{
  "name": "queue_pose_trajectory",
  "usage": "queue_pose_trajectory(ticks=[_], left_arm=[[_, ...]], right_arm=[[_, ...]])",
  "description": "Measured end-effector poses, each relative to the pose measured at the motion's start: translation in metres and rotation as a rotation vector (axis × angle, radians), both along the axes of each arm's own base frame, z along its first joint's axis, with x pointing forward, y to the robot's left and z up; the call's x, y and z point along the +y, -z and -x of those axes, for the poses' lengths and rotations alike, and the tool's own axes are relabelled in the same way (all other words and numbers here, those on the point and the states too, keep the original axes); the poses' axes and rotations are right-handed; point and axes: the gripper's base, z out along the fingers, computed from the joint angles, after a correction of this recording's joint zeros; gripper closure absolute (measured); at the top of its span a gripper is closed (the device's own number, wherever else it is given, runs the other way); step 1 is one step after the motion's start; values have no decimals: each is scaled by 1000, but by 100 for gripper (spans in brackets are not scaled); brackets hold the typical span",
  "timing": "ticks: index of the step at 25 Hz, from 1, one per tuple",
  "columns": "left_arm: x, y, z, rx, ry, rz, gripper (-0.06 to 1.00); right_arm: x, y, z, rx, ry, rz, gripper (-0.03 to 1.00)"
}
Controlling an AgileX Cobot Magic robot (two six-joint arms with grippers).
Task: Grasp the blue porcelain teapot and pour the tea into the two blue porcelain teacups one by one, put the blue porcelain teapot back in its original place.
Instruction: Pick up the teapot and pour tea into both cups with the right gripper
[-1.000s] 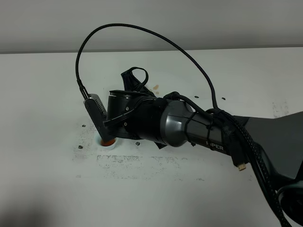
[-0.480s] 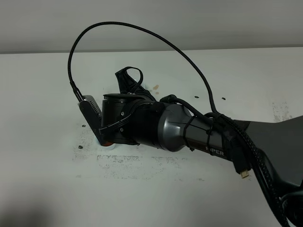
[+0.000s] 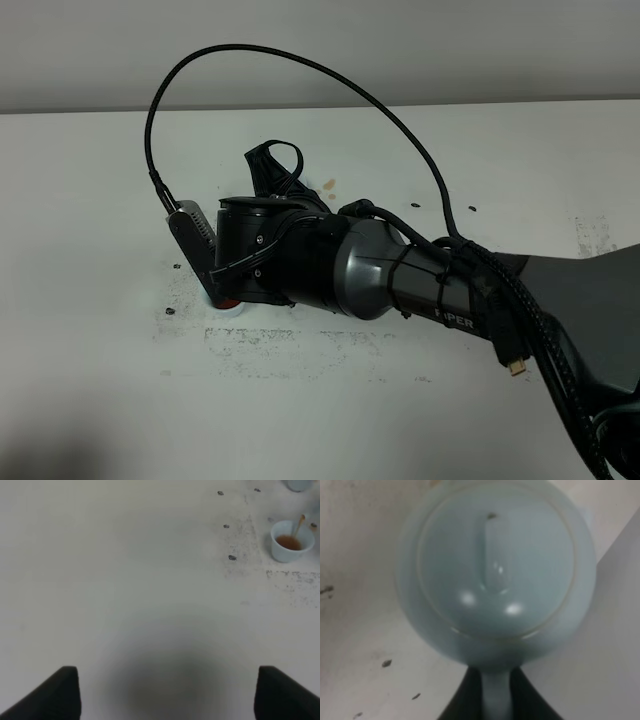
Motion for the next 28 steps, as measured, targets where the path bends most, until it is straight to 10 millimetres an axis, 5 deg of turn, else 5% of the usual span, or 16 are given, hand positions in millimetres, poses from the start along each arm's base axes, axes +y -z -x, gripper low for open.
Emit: queue_pose_trajectory(ticks=[28], left_arm=[[0,0,0,0,-1,1,26]], right_arm=[[0,0,0,0,1,0,92]])
